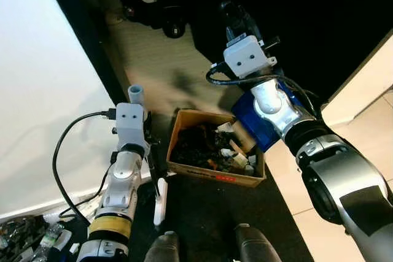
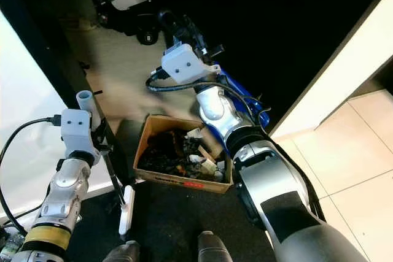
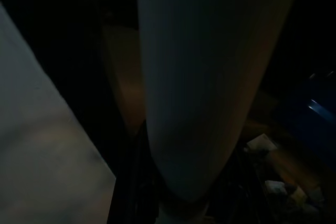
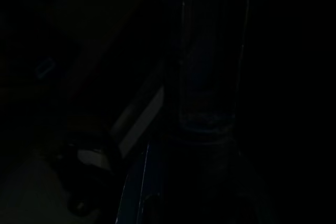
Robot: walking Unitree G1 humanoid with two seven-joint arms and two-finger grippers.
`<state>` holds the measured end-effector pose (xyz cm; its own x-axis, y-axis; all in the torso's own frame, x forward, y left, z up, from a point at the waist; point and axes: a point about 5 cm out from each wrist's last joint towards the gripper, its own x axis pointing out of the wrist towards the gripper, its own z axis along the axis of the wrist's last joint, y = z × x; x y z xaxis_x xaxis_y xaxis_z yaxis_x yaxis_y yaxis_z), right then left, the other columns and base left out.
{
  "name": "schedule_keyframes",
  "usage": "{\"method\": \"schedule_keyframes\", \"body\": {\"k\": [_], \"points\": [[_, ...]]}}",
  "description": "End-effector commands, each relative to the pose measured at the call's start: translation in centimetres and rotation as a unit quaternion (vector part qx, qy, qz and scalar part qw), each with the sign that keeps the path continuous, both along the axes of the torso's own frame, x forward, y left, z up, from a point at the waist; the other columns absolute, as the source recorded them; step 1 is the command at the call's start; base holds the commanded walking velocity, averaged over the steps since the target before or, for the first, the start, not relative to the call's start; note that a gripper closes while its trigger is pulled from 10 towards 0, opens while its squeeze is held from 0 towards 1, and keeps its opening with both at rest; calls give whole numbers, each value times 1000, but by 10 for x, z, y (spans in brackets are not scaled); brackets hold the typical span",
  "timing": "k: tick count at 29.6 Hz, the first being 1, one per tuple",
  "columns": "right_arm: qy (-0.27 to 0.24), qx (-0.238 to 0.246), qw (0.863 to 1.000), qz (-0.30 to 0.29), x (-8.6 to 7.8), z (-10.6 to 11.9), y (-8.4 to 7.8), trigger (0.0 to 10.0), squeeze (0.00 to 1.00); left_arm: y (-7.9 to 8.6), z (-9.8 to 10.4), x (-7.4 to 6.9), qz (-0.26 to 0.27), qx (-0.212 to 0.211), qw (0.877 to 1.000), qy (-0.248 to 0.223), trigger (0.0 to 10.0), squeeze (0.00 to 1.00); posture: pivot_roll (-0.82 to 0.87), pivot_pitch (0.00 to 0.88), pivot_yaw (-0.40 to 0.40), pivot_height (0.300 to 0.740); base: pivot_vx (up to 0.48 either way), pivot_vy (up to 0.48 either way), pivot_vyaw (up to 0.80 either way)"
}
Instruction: Sweep floor
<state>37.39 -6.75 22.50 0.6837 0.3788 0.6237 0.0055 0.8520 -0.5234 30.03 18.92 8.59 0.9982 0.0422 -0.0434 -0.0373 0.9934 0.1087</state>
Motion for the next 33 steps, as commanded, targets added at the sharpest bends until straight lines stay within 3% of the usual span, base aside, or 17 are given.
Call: {"method": "schedule_keyframes", "body": {"k": [1,5,6,8,10,11,12,13,15,18,19,20,22,23,25,27,33], "points": [[-24,-14,999,19,-3,5,2,10000,0,-1,-1,-2,-1,2,1000,2,10000,0,14,136,-60,740,0,0,0],[-23,-14,999,18,-3,5,2,10000,0,-1,-1,-2,-1,2,1000,2,10000,0,14,136,-60,740,0,0,0],[-25,4,1000,-7,1,11,-10,10000,0,-1,-2,-2,-2,2,1000,2,10000,0,14,127,-55,740,0,0,0],[-25,4,1000,-7,1,11,-10,10000,0,-1,-2,-2,-2,2,1000,2,10000,0,14,127,-55,740,0,0,0],[-14,68,995,-70,12,27,-41,10000,0,0,-1,-1,-3,3,1000,1,10000,0,18,119,-51,740,0,0,0],[-14,68,995,-70,12,27,-41,10000,0,0,-1,-1,-3,3,1000,1,10000,0,18,119,-51,740,0,0,0],[18,149,982,-118,21,38,-74,10000,0,0,0,0,-3,4,1000,1,10000,0,18,117,-48,740,0,0,0],[35,189,972,-136,24,42,-92,10000,0,1,0,1,-4,4,1000,0,10000,0,18,116,-47,740,0,0,0],[50,225,962,-149,25,45,-107,10000,0,1,0,1,-4,5,1000,0,10000,0,17,115,-46,740,0,0,0],[69,249,956,-142,27,46,-117,10000,0,1,0,1,-4,5,1000,0,10000,0,16,114,-43,740,0,0,0],[83,281,947,-132,27,50,-132,10000,0,1,0,1,-5,6,1000,1,10000,0,15,113,-40,740,0,0,0],[83,281,947,-132,27,50,-132,10000,0,1,0,1,-5,6,1000,1,10000,0,15,113,-40,740,0,0,0],[102,341,926,-125,26,54,-164,10000,0,2,0,2,-6,7,1000,1,10000,0,10,110,-34,740,0,0,0],[102,341,926,-125,26,54,-164,10000,0,2,0,2,-6,7,1000,1,10000,0,10,110,-34,740,0,0,0],[129,354,913,-154,23,51,-189,10000,0,1,0,2,-8,6,1000,2,10000,0,4,110,-28,740,0,0,0],[148,355,910,-156,22,47,-198,10000,0,1,0,3,-9,5,1000,2,10000,0,0,112,-25,740,0,0,0],[170,327,915,-166,15,34,-215,10000,0,0,1,5,-12,3,1000,2,10000,0,-2,113,-21,740,0,0,0]]}}
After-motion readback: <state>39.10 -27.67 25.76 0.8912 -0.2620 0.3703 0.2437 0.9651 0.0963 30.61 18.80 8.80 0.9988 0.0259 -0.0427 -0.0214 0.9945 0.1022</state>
